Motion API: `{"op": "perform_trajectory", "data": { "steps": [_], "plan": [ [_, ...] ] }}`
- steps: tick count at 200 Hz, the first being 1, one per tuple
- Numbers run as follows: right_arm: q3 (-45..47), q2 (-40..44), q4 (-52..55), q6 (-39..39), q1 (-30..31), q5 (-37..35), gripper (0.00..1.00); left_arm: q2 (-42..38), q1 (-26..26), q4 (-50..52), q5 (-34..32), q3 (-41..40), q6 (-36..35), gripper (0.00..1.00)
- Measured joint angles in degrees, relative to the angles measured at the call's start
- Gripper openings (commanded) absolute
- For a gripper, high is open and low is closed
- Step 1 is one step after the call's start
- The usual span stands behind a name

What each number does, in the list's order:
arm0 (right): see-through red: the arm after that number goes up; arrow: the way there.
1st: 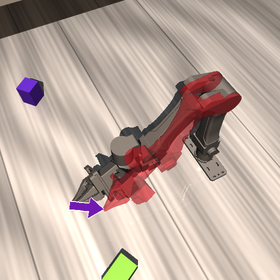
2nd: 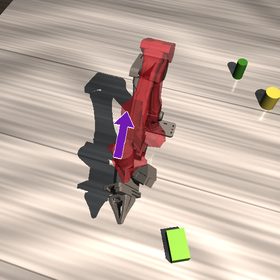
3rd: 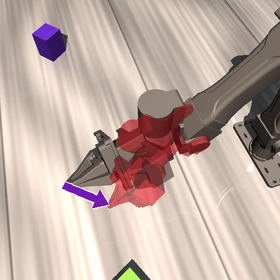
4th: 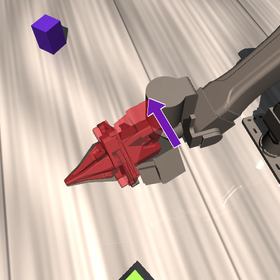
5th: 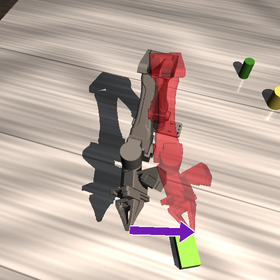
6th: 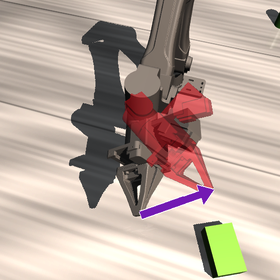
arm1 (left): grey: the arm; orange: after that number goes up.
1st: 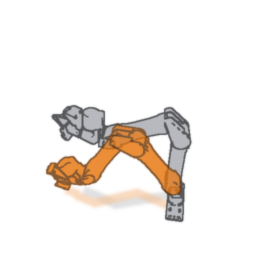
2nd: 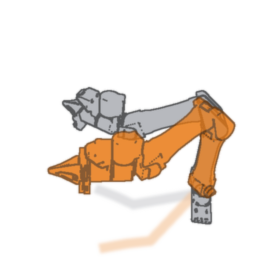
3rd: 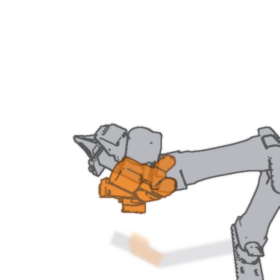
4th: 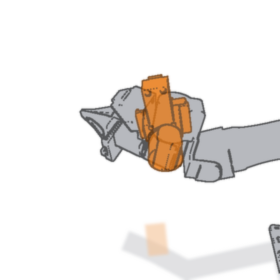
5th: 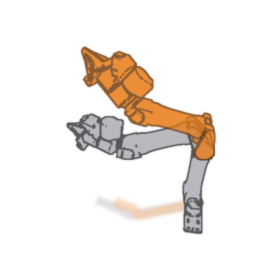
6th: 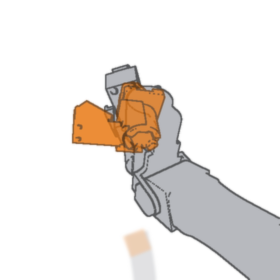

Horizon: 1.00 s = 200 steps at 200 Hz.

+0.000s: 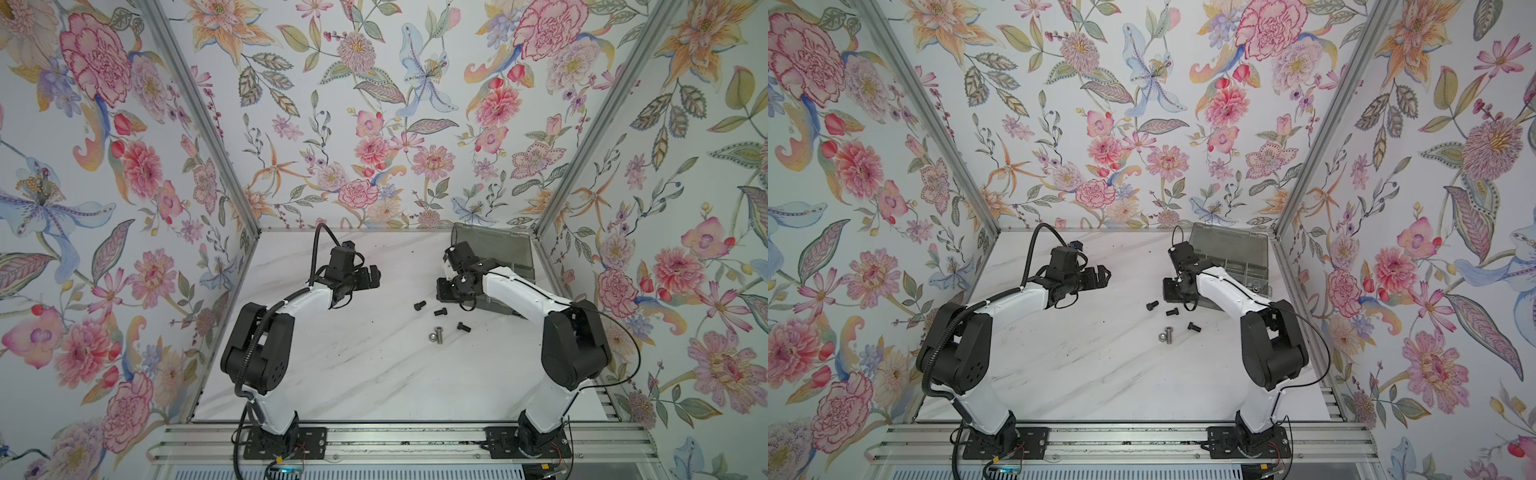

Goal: Sort the screws and nuts into containers
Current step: Place the nut into the container.

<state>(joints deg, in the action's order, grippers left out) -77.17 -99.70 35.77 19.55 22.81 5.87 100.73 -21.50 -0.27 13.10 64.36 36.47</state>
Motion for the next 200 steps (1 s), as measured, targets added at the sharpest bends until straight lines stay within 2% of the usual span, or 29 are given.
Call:
{"op": "perform_trajectory", "data": {
  "steps": [26,58,88,137,200],
  "plan": [
    [0.81,4.42,-0.50,-0.94,-9.53,0.85,0.00,0.00,0.11,-0.07,0.00,0.00,0.00,0.99],
    [1.07,5.20,-0.46,-1.38,-21.73,-1.05,0.00,0.00,0.11,-0.07,0.00,0.00,0.00,1.00],
    [0.98,4.87,-0.46,-1.70,-29.40,-2.56,0.00,0.00,0.11,-0.24,0.00,0.00,0.00,0.99],
    [-2.62,-2.29,-0.52,-2.49,-35.43,-4.26,0.00,0.00,0.11,-0.24,0.02,0.00,0.00,0.99],
    [-7.50,-10.40,-0.44,-3.37,-36.09,-4.98,0.00,0.00,0.11,-0.22,0.00,0.00,0.00,0.99]
  ]
}}
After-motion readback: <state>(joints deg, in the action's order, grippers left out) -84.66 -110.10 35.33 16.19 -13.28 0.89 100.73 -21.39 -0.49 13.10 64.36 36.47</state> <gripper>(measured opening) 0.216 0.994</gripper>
